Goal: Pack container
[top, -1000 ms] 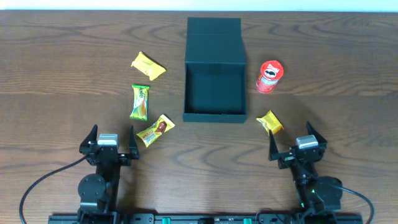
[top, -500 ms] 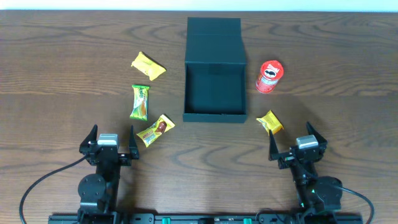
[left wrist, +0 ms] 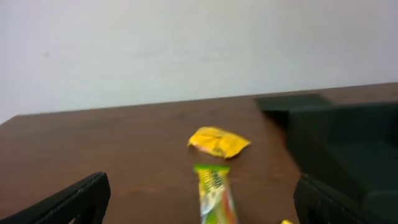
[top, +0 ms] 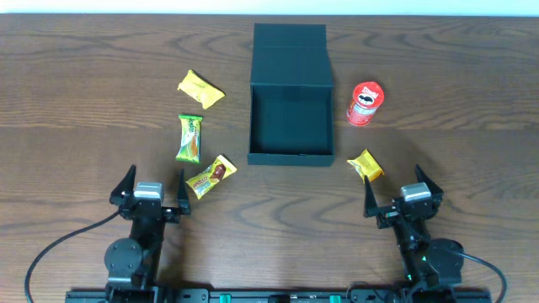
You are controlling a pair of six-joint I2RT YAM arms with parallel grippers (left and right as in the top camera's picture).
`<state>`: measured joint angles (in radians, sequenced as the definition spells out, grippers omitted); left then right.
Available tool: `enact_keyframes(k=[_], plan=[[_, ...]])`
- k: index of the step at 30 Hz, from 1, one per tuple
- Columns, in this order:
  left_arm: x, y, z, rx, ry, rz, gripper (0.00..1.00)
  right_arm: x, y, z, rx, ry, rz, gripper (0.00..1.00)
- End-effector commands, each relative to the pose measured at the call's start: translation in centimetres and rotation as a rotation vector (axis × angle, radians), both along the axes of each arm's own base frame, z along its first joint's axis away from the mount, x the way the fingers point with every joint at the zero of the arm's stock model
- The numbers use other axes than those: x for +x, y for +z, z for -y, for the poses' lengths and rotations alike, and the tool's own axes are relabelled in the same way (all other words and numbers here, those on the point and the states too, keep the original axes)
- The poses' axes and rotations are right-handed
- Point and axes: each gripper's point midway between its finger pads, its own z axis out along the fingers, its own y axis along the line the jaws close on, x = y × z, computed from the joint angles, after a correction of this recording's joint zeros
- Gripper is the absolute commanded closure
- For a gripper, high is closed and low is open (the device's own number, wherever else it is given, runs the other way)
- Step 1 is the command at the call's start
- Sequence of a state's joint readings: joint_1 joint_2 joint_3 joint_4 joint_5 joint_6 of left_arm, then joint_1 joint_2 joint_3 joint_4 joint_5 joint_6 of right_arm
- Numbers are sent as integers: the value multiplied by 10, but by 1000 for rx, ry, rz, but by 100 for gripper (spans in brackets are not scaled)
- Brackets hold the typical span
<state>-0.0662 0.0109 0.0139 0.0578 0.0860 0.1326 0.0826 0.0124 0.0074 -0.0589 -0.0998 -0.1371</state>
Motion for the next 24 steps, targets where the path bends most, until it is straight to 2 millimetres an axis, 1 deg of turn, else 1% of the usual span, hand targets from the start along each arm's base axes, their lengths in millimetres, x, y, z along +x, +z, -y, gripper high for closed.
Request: enact_keyframes(k=[1, 3, 4, 5, 6, 7, 9, 11, 12, 13, 14, 16, 18, 19, 20, 21, 22, 23, 24], plan=[[-2, -7, 11, 12, -70, -19, 5, 0, -1, 4, -10, -20, 1, 1], [-2, -11, 13, 11, -81, -33, 5, 0, -1, 4, -10, -20, 1, 1], [-2, -9, 16, 10, -96, -26, 4, 0, -1, 4, -10, -20, 1, 1], [-2, -3, 17, 9, -103, -2, 5, 0, 0, 3, -6, -13, 2, 1], [-3, 8, 22, 1, -130, 44, 4, -1, 7, -4, 11, 26, 30, 1], [-5, 22, 27, -5, -161, 100, 5, -2, 18, -10, 24, 64, 72, 1], [-13, 62, 32, -15, -197, 264, 5, -10, 45, -28, 35, 177, 184, 1], [-25, 99, 31, -105, -212, 392, 5, -23, 74, -45, 22, 286, 312, 1], [-31, 115, 29, -168, -220, 423, 5, -30, 90, -49, 15, 314, 383, 1], [-35, 129, 27, -230, -220, 431, 4, -34, 103, -48, 33, 314, 424, 1], [-38, 138, 25, -259, -220, 424, 5, -35, 115, -43, 68, 291, 434, 1], [-45, 161, 25, -276, -224, 418, 5, -36, 134, -32, 105, 228, 426, 1], [-57, 197, 24, -274, -225, 467, 5, -42, 163, -21, 119, 167, 436, 1], [-62, 215, 21, -276, -217, 495, 4, -46, 182, -15, 125, 132, 450, 1], [-66, 230, 19, -279, -206, 518, 4, -49, 196, -11, 129, 110, 460, 1], [-68, 249, 15, -283, -191, 538, 5, -52, 214, -8, 133, 91, 468, 1], [-68, 263, 14, -286, -183, 546, 5, -53, 228, -5, 137, 77, 469, 1], [-66, 279, 14, -285, -185, 551, 5, -51, 243, -4, 137, 69, 463, 1], [-62, 290, 15, -284, -184, 546, 5, -47, 256, -4, 137, 69, 449, 1]])
